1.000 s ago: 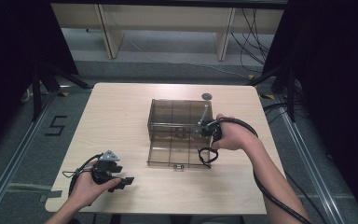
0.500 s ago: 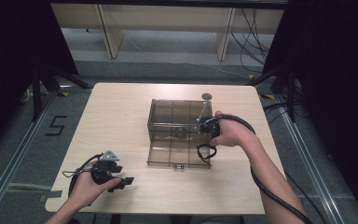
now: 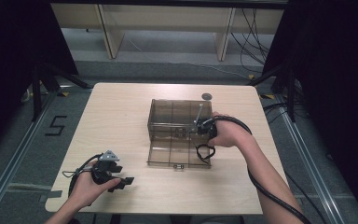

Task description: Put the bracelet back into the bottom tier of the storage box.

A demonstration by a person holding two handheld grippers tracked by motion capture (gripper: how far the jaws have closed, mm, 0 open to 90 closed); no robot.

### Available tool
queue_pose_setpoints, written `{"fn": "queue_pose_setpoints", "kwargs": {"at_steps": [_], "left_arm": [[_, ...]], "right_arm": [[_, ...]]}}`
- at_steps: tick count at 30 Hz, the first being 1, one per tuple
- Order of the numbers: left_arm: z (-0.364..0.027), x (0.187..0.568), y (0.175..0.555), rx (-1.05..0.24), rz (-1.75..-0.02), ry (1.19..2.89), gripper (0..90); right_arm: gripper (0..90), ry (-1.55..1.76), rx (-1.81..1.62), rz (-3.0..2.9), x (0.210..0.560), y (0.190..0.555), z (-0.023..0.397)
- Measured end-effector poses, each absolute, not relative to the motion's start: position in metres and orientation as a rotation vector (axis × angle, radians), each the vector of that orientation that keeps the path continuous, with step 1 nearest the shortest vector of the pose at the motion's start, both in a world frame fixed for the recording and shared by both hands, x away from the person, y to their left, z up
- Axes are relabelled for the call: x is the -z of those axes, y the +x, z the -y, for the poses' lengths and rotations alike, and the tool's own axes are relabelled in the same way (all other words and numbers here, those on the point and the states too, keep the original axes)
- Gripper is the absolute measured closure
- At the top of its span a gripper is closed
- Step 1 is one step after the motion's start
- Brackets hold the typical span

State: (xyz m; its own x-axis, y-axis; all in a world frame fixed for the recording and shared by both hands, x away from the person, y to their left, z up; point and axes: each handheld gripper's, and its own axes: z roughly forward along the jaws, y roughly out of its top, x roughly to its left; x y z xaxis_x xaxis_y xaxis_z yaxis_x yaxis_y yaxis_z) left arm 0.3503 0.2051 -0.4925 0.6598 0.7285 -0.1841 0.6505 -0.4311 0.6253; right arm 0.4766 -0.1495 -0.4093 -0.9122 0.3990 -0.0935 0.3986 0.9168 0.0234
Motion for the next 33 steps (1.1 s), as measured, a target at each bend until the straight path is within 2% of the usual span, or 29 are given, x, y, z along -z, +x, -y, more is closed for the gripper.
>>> {"fn": "queue_pose_setpoints", "kwargs": {"at_steps": [33], "left_arm": [[-0.204,0.491,0.349,-0.162,-1.081,2.21,28.9]], "right_arm": [[84.8,0.39,0.127,-3.0,0.432,0.472,0.127]]}}
